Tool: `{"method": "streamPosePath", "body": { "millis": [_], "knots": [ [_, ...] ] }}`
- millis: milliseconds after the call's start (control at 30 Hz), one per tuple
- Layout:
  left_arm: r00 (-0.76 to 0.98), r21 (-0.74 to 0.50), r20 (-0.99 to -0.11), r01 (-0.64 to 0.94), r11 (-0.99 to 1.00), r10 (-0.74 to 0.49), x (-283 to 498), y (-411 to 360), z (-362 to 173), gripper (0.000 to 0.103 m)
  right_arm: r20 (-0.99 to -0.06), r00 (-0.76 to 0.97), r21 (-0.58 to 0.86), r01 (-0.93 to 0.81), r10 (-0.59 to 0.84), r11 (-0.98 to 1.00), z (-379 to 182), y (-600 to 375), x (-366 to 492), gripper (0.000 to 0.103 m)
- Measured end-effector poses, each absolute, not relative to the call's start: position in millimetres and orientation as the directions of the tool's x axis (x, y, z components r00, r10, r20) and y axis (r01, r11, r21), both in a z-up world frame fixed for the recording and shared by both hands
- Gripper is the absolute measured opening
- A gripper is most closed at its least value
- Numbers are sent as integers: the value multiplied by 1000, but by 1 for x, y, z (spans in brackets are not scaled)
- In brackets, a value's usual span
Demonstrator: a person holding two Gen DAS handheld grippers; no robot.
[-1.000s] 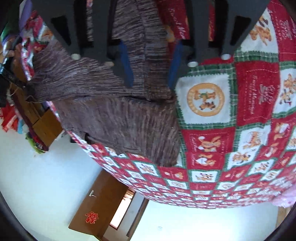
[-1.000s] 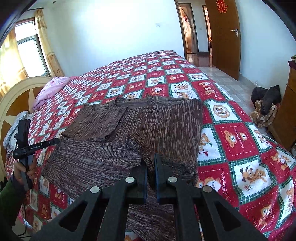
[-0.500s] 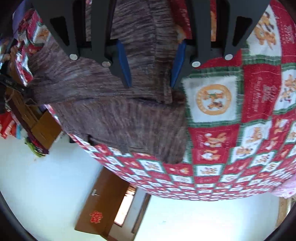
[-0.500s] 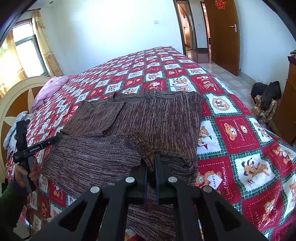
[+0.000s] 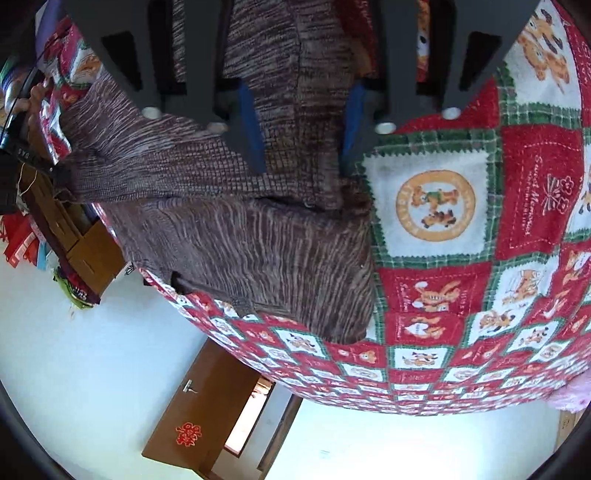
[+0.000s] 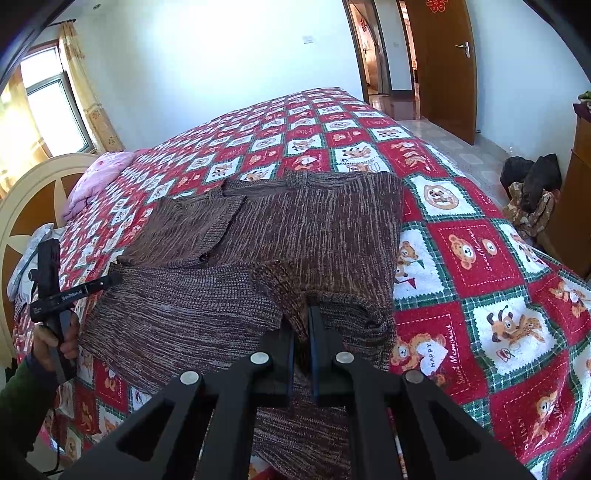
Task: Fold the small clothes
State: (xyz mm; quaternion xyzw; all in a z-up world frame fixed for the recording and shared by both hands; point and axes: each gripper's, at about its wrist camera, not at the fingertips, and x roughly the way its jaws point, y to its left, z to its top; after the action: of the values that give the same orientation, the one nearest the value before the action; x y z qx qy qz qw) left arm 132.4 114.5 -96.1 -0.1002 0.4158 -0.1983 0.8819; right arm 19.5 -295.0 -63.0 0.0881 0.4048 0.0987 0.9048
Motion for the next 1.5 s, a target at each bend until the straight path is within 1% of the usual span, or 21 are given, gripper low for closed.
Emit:
{"method": "streamPosePath", "body": {
  "millis": [33,67,167,267,567,800,1200,1333,1500],
  "knots": [
    [583,-319,-696,270,908,-418,131,113,-97,22,-717,652,237,-106,247,966,-64,-294,20,6],
    [592,-304,-694,275,912,-410,130,112,-97,19,-718,650,237,-105,247,966,-65,-294,20,6],
    [620,-266,-682,283,921,-387,126,109,-96,13,-720,647,237,-107,249,965,-65,-292,21,6],
    [648,-233,-664,294,927,-373,120,106,-92,10,-722,649,221,-109,238,969,-64,-288,20,6],
    [676,-277,-602,323,905,-425,96,118,-64,9,-700,684,183,-105,205,978,-48,-287,9,6],
    [693,-334,-579,280,900,-431,112,124,-49,9,-671,725,126,-95,155,988,-28,-280,9,6],
    [701,-365,-581,231,902,-415,151,128,-34,9,-640,764,53,-60,80,997,-1,-282,42,6],
    [702,-356,-593,211,910,-395,173,126,-31,9,-634,770,33,-53,62,998,4,-283,62,6],
    [702,-378,-598,180,908,-388,200,127,-30,9,-632,774,13,-37,37,999,5,-286,91,6]
  ]
}}
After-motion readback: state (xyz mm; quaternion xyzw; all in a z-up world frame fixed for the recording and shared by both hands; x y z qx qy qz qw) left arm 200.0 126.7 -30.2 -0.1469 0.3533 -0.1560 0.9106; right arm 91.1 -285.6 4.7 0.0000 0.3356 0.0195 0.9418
